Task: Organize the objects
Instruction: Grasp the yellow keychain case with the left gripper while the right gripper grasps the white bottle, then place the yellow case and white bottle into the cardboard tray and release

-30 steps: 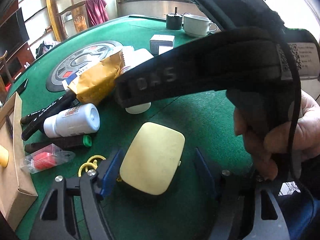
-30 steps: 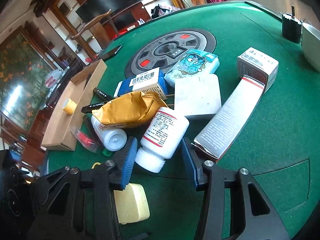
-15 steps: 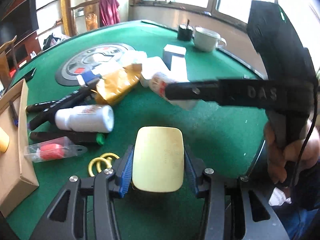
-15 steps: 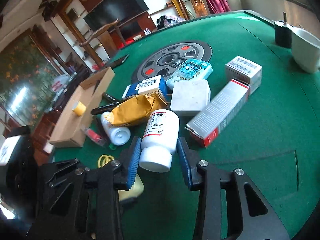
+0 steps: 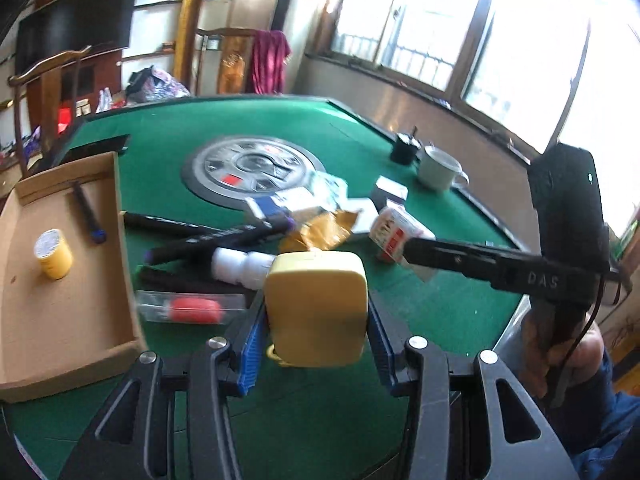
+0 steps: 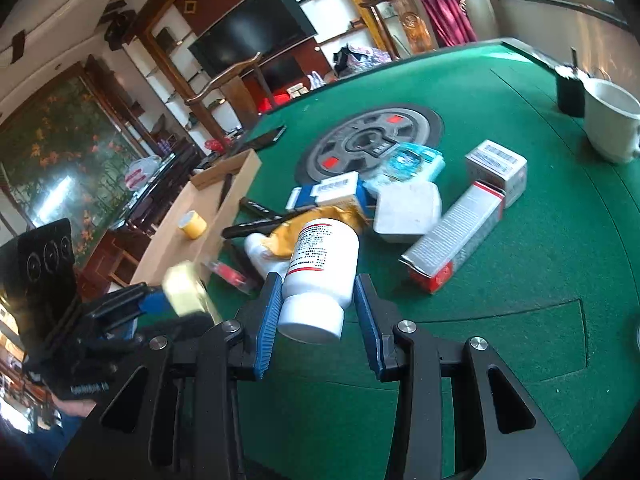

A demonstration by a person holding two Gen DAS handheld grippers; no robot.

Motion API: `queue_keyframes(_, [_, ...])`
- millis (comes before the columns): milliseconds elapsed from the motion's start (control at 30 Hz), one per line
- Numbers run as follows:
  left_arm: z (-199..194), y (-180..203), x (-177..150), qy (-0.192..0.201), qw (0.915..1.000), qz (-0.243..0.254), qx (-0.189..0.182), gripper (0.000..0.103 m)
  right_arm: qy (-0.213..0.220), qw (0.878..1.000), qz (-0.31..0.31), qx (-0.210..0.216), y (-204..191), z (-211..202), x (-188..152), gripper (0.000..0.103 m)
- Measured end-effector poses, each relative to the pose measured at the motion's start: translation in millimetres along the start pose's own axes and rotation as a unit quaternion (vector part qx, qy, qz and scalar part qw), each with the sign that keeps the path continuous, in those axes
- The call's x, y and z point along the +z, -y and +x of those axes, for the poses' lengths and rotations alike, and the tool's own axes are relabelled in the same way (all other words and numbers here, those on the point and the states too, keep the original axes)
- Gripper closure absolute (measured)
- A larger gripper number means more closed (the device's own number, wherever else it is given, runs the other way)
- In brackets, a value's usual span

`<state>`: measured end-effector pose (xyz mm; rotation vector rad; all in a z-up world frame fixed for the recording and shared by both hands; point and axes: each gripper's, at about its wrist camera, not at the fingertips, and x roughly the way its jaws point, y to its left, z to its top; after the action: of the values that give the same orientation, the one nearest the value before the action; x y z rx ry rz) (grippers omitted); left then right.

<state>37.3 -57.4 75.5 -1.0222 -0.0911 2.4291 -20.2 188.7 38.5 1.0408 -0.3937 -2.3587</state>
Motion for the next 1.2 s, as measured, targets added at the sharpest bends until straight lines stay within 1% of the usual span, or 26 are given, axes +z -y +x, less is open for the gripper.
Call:
queue_keyframes(133, [-19.3,-21.7,3.5,0.025,0.9993,-0.024,0.013,0.056,-0.001,1.0,-0.021,0.011,-20.6,-0.3,6.1,0.066])
queue_keyframes(233, [-34.8,-43.8,6.2,0.045,0.9975,-0.051,0.02,0.056,-0.004,0.999,-0.039,0.016,-36.8,3.7,11.6,0.066])
queue_keyframes(333, [-49.7,-61.8,6.2,0.063,0.9953,-0.067,0.031,0.056,-0.008,0.998,-0.054,0.024,-53.4,9.8,15.5,0.066])
queue_keyframes(433, [-64.7,-81.1,6.4,0.082,0.9919,-0.085,0.046,0.056,-0.014,0.997,-0.07,0.032,-74.2,19.8,18.3,0.066])
queue_keyframes(567, [-75.9,-110.2,6.7,0.091,0.9874,-0.107,0.073,0.056,-0.02,0.995,-0.091,0.047,-102.5,37.3,20.8,0.066])
queue_keyframes(667, [-76.6,-135.3,4.7,0.089,0.9829,-0.131,0.095,0.056,-0.035,0.993,-0.098,0.062,-123.2,59.4,27.2,0.066])
queue_keyframes(800, [-66.5,-169.7,-0.5,0.075,0.976,-0.163,0.124,0.056,-0.06,0.99,-0.106,0.07,-147.5,92.7,34.3,0.066])
queue_keyframes(1000, [-42.9,-211.1,-4.2,0.05,0.9653,-0.209,0.149,0.056,-0.086,0.987,-0.12,0.06,-170.8,142.1,34.8,0.066])
queue_keyframes(1100, [-34.0,-224.1,-4.3,0.035,0.9602,-0.229,0.155,0.056,-0.101,0.985,-0.128,0.05,-178.9,164.7,31.8,0.066])
queue_keyframes(1200, [-24.7,-230.1,-3.3,0.02,0.9577,-0.237,0.162,0.056,-0.113,0.984,-0.131,0.045,-184.3,182.3,27.5,0.066])
